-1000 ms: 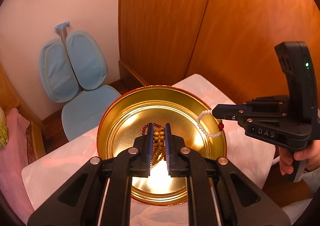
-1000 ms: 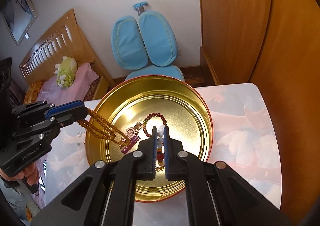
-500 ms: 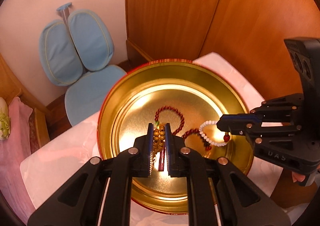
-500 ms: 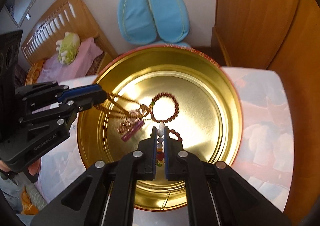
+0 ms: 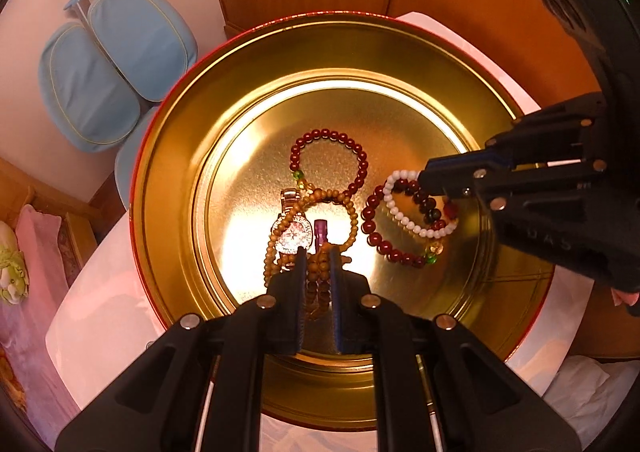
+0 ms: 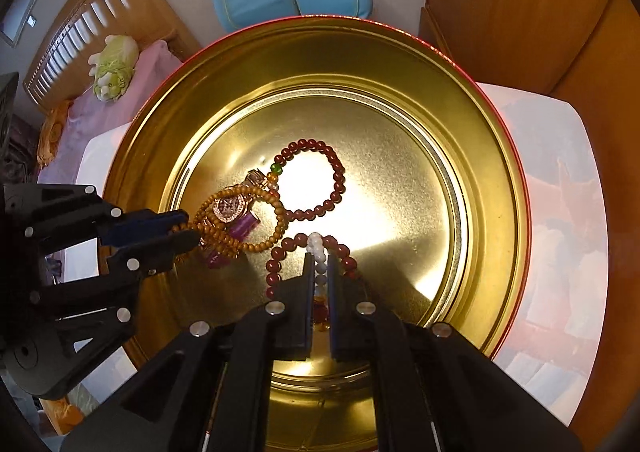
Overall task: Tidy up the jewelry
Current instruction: 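Release the necklace into the tin with the left tool while the right releases the pearl bracelet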
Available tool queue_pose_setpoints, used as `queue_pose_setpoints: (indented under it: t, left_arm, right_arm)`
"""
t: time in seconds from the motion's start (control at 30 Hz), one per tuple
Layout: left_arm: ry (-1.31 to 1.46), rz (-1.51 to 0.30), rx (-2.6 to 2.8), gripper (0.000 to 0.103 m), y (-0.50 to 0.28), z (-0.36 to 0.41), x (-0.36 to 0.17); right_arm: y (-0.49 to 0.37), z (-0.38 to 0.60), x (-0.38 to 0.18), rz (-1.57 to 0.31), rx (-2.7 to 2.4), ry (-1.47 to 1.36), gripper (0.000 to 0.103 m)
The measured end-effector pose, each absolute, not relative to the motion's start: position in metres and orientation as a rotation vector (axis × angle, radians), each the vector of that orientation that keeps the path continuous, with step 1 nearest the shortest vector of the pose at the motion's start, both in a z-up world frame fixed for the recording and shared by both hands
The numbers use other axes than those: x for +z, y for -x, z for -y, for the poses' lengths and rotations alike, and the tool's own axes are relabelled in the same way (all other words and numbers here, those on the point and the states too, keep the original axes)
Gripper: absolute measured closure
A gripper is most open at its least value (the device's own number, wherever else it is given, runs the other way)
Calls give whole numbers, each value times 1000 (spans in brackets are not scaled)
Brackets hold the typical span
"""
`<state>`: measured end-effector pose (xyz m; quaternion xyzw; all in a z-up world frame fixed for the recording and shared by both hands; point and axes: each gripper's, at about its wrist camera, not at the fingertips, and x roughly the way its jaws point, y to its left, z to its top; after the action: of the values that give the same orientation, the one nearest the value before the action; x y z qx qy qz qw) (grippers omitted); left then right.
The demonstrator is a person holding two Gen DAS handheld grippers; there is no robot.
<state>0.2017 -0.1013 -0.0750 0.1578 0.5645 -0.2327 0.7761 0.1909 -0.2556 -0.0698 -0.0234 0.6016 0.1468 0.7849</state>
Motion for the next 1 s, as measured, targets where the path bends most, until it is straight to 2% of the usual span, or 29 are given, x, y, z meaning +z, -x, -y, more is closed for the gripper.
queue_pose_setpoints:
  t: [0.33,0.37,0.4,0.43,0.47,0.57,0.87,0.9,0.97,1.0]
  left_arm:
    - [-373,-1217,-492,91,-199,107,-78]
    - [-392,-1211,-493,88,-199,109,-79]
    - [-418,-1205,-488,62,-198,112,-80]
    - [-451,-1191,-467,31,-197,114,-80]
    - [-470,-1164,-447,26,-195,117,-79]
    - [-502,-1129,-457,26,-189,121,-77]
    - [-508,-1130,-453,26,-181,123,-77]
    - [-500,-1133,-447,26,-182,121,-76]
    - [-457,-1140,-417,26,-179,117,-71]
    - [-438,-1131,-403,26,-174,115,-66]
  right_arm:
    - [-191,251,-70,-1294,310,73,96]
    - [-190,249,-68,-1280,305,89,91]
    - [-190,247,-65,-1263,301,99,80]
    - [-190,246,-63,-1247,295,97,45]
    - [-189,247,-58,-1223,284,86,25]
    - [-186,247,-52,-1172,276,82,24]
    - [-184,245,-54,-1183,276,86,23]
    - [-184,247,-53,-1182,272,83,22]
    - [-178,251,-50,-1168,225,78,7]
    - [-174,253,-47,-1148,196,72,7]
